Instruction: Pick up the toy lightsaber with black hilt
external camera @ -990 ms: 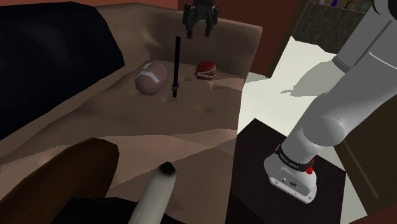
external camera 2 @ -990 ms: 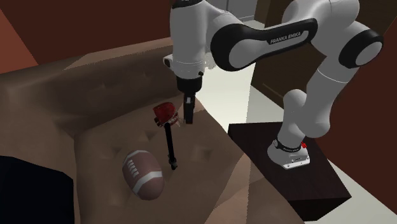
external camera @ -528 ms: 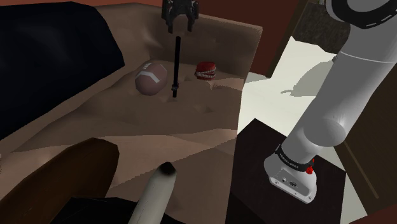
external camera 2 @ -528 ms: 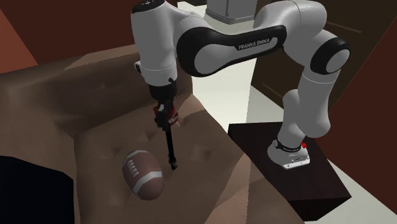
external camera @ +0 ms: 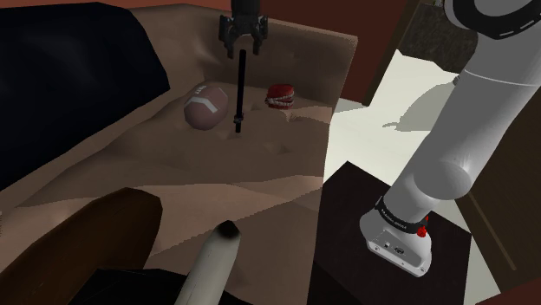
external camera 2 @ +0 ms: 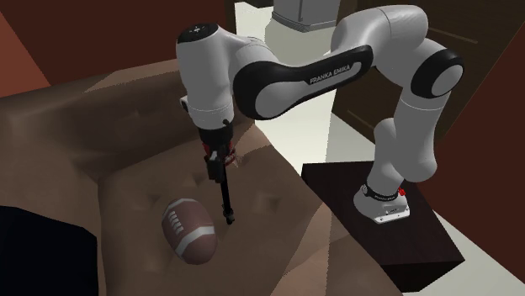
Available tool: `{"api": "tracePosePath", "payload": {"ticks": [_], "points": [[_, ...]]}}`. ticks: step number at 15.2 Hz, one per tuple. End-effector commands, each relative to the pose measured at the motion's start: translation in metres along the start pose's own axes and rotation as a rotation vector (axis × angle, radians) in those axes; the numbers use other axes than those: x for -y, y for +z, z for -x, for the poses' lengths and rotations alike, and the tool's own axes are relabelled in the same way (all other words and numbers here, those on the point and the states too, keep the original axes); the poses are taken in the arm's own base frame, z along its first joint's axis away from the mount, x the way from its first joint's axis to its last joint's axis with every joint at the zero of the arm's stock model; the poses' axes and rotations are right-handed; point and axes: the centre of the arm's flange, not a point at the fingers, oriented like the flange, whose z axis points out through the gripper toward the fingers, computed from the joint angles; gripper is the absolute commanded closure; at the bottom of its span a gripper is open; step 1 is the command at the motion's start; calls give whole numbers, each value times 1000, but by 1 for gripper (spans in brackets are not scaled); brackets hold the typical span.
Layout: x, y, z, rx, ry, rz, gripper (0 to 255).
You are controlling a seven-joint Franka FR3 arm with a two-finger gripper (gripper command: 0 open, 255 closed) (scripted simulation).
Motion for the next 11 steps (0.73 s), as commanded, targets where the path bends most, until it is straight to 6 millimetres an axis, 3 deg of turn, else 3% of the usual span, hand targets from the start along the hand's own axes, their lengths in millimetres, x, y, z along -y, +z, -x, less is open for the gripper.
{"api": "tracePosePath", "payload": {"ticks": [1, 11], "points": [[0, 1, 0, -1, 0, 0, 255], [0, -4, 0, -1, 0, 0, 255]]}}
